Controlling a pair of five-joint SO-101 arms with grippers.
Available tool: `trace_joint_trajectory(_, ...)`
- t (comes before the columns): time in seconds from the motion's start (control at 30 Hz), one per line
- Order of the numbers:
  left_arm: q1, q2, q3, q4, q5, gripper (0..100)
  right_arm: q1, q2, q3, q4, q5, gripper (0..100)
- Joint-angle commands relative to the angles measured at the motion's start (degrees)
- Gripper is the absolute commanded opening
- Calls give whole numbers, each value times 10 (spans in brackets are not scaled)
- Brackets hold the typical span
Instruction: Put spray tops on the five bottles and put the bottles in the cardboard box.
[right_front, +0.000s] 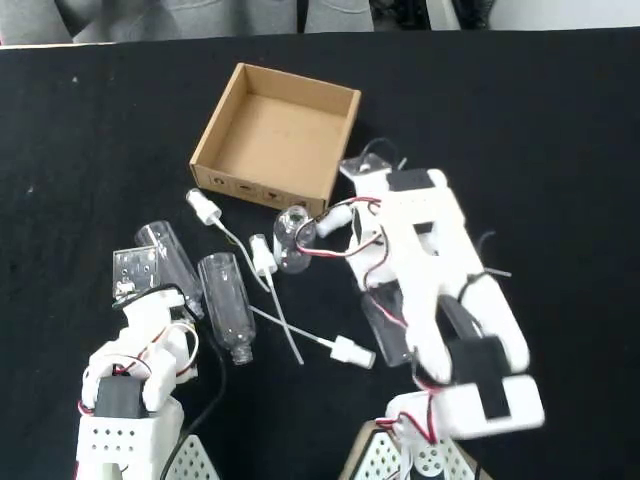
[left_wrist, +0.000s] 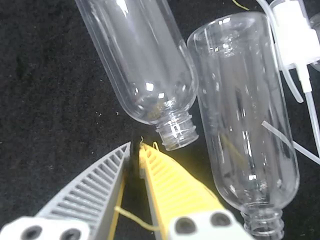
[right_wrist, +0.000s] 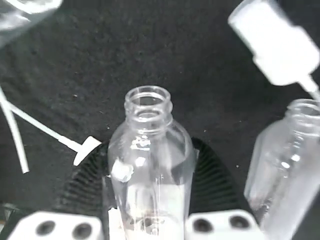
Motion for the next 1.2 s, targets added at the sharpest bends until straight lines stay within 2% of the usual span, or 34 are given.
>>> trace_joint_trajectory(0.0, -5, 6, 8, 3, 6, 30, 14, -90, -1, 12, 6, 21)
trace_joint_trajectory(0.4, -4, 6, 8, 3, 6, 30, 15, -196, -60, 69, 5, 18)
trace_joint_trajectory(0.8, -2, 6, 7, 3, 5, 30, 15, -208, -132, 76, 4, 18)
trace_joint_trajectory(1.17, -7, 6, -84, 7, 5, 30, 15, -270, -143, 76, 1, 18)
